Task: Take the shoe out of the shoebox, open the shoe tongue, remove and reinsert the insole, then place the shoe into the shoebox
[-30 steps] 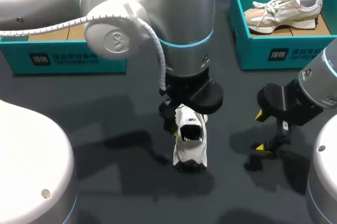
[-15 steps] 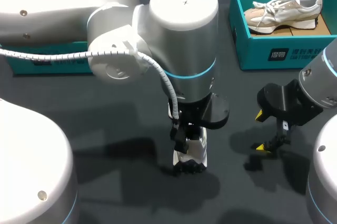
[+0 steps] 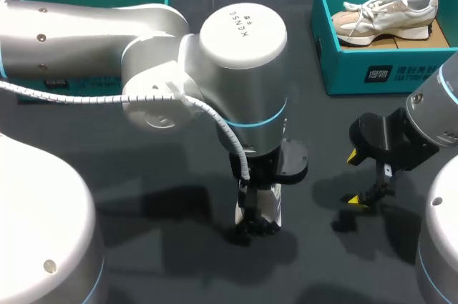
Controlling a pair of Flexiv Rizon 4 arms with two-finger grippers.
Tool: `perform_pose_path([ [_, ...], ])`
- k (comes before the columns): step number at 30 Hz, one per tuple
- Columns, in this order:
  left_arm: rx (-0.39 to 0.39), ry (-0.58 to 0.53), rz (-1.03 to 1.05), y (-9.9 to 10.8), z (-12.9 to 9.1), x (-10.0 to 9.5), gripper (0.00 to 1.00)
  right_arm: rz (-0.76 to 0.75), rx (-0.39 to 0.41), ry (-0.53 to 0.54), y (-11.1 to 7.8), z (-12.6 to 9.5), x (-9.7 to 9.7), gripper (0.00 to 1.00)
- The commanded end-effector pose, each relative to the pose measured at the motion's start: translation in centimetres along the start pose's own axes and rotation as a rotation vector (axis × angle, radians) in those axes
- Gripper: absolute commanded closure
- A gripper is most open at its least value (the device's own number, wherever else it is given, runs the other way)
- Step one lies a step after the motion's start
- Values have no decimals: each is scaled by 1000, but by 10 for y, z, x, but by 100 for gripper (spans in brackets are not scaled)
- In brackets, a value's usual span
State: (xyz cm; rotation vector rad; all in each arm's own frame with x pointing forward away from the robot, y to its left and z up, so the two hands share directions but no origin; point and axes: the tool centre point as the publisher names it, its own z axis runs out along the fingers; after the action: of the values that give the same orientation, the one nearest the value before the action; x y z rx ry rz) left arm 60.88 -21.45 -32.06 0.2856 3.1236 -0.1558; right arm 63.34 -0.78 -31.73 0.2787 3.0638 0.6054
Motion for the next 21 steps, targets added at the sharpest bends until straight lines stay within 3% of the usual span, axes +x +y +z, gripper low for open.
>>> perform_pose_path([
  [1, 2, 11, -9, -5, 19, -2, 1, 0, 1, -4, 0, 0, 2, 0],
  [10, -7, 36, -46, -10, 40, 2, 13, 0, 1, -4, 0, 0, 2, 0],
  [15, -10, 40, -100, -9, 48, 3, 31, 0, 1, -4, 0, 0, 2, 0],
  [21, -27, 39, -157, -9, 58, 8, 34, 0, 1, -4, 0, 0, 2, 0],
])
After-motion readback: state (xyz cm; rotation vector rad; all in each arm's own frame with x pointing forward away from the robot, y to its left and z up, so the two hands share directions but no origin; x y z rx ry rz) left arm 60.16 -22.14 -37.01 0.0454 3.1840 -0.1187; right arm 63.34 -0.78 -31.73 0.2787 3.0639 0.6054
